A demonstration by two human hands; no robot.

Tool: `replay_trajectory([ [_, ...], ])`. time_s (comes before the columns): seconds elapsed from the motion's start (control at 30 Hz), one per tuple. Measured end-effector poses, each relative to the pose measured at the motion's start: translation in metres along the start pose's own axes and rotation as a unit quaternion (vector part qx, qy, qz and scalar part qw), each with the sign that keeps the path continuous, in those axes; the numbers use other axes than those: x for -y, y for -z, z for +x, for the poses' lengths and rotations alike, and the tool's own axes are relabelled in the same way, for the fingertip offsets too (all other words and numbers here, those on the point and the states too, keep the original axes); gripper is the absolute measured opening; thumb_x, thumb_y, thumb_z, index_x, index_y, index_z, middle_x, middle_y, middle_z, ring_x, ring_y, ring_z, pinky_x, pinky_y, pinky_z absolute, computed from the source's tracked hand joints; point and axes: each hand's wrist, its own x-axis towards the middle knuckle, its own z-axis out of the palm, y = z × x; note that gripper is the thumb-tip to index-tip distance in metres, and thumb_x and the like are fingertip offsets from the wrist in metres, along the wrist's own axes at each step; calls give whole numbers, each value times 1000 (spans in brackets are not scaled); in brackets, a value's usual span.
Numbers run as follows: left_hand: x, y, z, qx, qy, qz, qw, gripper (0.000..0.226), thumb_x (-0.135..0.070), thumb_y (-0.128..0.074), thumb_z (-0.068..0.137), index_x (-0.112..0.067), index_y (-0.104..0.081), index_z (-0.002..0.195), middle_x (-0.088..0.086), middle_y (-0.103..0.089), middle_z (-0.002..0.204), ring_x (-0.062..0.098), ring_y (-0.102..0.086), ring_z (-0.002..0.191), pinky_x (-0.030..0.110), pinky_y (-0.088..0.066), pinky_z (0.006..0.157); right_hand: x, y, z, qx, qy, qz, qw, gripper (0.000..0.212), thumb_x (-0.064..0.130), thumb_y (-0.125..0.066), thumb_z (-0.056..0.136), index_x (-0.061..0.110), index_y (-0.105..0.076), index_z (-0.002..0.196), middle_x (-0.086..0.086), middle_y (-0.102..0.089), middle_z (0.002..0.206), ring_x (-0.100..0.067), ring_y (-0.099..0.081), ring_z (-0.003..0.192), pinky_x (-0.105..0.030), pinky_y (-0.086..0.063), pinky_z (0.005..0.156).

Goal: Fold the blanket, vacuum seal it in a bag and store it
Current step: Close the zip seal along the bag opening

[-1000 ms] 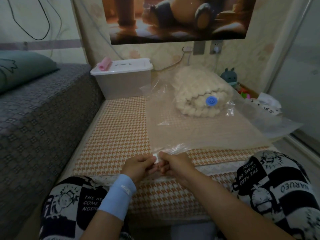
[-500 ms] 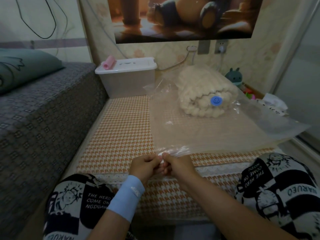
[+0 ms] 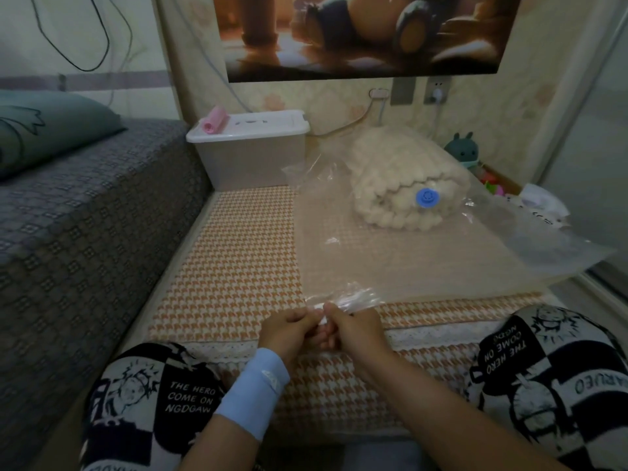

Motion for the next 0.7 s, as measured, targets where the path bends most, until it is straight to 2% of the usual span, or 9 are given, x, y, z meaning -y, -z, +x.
replay_trajectory([
  [0.07,-2,2,-1,21,13,-19,1000,12,-5,-65,88,5,-67,95,23,-70,80,26,-69,69,29,-58,56,3,2,0,17,-33,29,999,38,26,-71,90,-4,-66,67,-19,-63,57,-30,-64,52,-43,-60,58],
  [0.13,-3,5,-2,31,16,-8,999,10,-5,-61,91,0,-70,90,19,-70,81,26,-68,73,29,-59,58,6,2,-6,53,-72,56,994,34,26,-72,89,-8,-66,87,-19,-63,67,-27,-63,52,-39,-58,55],
  [0.23,-6,9,-2,6,-5,34,999,8,-2,-63,89,0,-71,89,14,-68,72,19,-65,61,25,-56,50,5,0,-16,115,-90,41,988,35,24,-70,91,-11,-67,96,-21,-66,76,-18,-61,53,-45,-62,67],
  [0.3,-8,11,-2,0,-16,52,999,6,0,-64,87,0,-70,85,10,-68,65,15,-63,55,23,-55,49,6,1,-16,118,-87,57,988,32,21,-66,95,-11,-66,98,-24,-69,81,-19,-60,53,-51,-61,74],
  [0.37,-10,11,-4,1,-22,58,998,7,1,-64,87,0,-69,83,7,-67,60,13,-62,52,22,-55,49,8,2,-14,111,-88,73,987,29,18,-63,96,-10,-65,96,-23,-69,82,-19,-60,53,-52,-61,74],
  [0.57,-8,10,-5,-4,-27,84,996,17,5,-62,88,1,-66,71,9,-62,52,13,-59,42,23,-54,45,-2,-5,-15,69,-72,40,994,29,18,-65,95,-11,-67,92,-21,-68,68,-22,-62,54,-56,-59,75],
  [0.63,-8,11,-6,-1,-19,86,996,18,5,-63,87,2,-66,70,8,-60,50,12,-57,39,21,-51,43,0,-7,-16,48,-61,21,997,30,18,-67,94,-11,-68,85,-20,-68,65,-27,-65,56,-56,-60,73],
  [0.7,-8,12,-5,-4,-21,98,995,21,4,-64,87,0,-67,67,8,-59,48,12,-54,38,21,-51,43,3,-7,-15,27,-55,18,998,31,17,-69,92,-13,-69,81,-19,-67,61,-30,-68,57,-48,-61,60],
])
